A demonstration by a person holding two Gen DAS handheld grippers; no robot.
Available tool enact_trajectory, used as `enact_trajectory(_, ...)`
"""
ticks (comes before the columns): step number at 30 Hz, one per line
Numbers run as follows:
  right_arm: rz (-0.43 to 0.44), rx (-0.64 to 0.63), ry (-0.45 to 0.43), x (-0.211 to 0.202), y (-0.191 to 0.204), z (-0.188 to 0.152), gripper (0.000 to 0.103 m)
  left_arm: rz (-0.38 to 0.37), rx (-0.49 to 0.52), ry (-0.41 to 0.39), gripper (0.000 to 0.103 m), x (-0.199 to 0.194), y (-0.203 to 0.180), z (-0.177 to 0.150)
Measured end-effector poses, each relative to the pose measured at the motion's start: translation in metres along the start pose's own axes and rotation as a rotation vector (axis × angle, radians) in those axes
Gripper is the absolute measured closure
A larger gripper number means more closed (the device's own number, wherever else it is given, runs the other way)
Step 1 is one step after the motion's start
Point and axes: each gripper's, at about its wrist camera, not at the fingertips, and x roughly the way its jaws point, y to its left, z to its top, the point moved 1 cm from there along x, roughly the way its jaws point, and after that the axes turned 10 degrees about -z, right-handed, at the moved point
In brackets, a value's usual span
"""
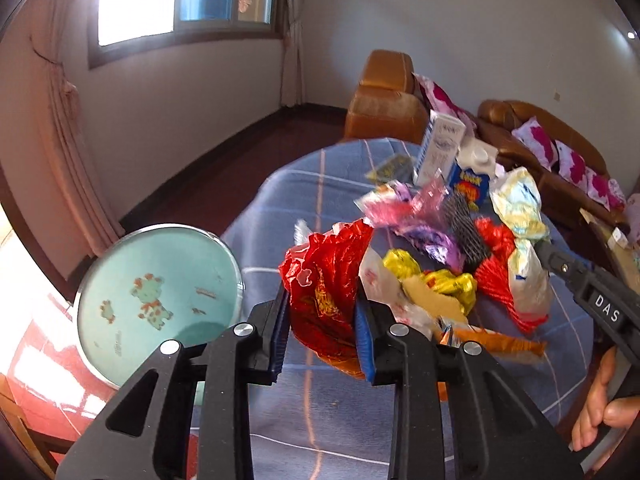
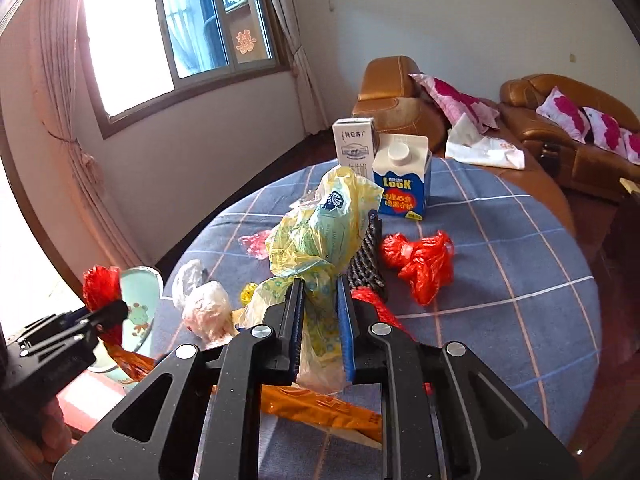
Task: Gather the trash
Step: 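Grasp the red wrapper with the left tool while the right tool grasps the yellow-green bag, then carry both items over the blue bin and open both tools to drop them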
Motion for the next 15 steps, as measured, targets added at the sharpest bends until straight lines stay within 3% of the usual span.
enact_trajectory(7,0.049,-0.044,-0.012,-0.007,0.034,0.003,0.086,0.091,-0.044,-0.069,0.074,-0.031,0.036,0.008)
enact_trajectory(15,0.137,-0.134,0.005,0.000,0.094,-0.001,0.086,0.213,-0.098,-0.066,0.074,-0.050,0.087,0.001)
